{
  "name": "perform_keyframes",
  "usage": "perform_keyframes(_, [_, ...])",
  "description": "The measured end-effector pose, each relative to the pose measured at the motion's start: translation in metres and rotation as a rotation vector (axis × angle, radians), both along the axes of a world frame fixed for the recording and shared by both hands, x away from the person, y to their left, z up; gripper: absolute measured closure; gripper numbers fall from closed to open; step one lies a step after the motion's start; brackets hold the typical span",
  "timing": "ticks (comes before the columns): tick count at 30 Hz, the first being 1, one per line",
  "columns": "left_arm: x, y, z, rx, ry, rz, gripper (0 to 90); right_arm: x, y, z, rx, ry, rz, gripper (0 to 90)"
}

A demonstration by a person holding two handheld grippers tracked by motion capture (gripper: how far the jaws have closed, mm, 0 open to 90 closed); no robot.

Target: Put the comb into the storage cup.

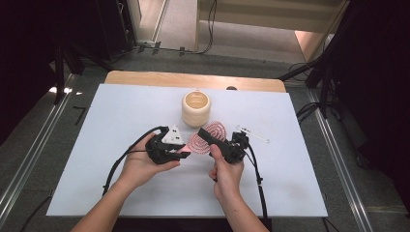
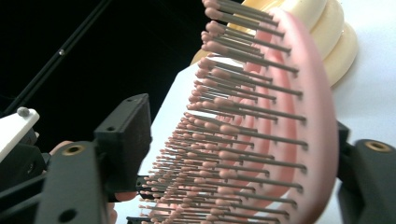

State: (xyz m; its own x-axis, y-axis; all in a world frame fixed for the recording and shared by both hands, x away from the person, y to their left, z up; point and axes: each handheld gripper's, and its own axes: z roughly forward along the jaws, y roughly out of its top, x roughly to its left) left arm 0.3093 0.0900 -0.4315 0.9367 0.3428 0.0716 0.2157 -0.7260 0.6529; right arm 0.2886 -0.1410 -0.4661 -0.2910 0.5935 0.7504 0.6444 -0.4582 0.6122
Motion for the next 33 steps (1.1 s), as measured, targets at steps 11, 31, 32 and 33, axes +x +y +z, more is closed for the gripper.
perform_keyframes(11, [-0.001,-0.001,-0.001,0.000,-0.029,-0.006,70.8,-0.003,-0.006,0.001,0.060,-0.016,-0.014,57.1])
perform_keyframes(31, [-0.003,0.002,-0.003,-0.102,-0.010,-0.028,28.3,-0.009,-0.001,0.009,0.004,-0.126,0.058,60.7])
perform_keyframes(32, [-0.003,0.003,-0.003,-0.109,-0.010,-0.023,25.5,-0.009,-0.001,0.010,0.001,-0.135,0.060,60.8])
perform_keyframes(33, [-0.003,0.003,-0.003,-0.115,-0.011,-0.011,21.2,-0.009,-0.002,0.012,-0.002,-0.142,0.064,60.8])
